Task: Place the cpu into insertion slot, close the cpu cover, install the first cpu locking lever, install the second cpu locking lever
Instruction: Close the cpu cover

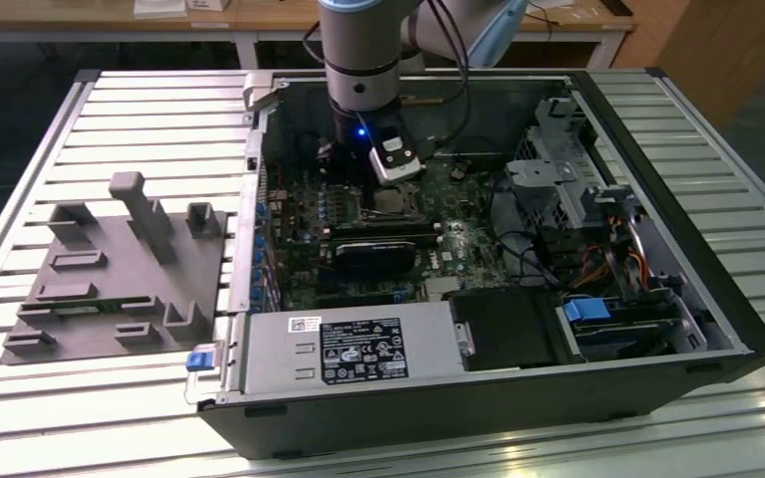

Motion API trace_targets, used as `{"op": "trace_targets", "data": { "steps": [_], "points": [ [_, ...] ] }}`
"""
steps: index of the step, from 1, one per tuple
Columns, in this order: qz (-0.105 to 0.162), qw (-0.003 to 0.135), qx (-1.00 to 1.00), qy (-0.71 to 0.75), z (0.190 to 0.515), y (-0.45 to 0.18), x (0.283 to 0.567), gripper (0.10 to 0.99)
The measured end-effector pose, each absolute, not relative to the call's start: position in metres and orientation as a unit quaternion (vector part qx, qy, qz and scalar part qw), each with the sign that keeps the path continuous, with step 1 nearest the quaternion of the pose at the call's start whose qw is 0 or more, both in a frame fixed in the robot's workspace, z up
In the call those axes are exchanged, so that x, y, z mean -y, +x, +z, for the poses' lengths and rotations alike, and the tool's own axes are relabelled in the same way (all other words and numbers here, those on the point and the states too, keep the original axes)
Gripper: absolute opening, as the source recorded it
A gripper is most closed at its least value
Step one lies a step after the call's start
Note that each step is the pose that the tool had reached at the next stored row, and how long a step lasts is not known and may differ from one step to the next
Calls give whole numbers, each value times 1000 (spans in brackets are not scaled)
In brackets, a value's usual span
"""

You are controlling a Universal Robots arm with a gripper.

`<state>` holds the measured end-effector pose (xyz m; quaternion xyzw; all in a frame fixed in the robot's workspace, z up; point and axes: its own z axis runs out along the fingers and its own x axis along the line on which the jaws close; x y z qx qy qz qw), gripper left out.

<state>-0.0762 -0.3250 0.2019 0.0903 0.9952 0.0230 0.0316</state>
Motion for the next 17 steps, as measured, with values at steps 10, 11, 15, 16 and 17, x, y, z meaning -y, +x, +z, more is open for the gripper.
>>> {"op": "trace_targets", "data": {
  "steps": [10, 11, 15, 16, 17],
  "points": [
    [24, 31, -997, 70, 200, -78, 325, 102],
    [24, 31, -997, 70, 199, -78, 325, 102],
    [24, 31, -997, 70, 199, -78, 325, 102],
    [24, 31, -997, 70, 199, -78, 325, 102],
    [24, 31, -997, 70, 199, -77, 325, 102]
  ]
}}
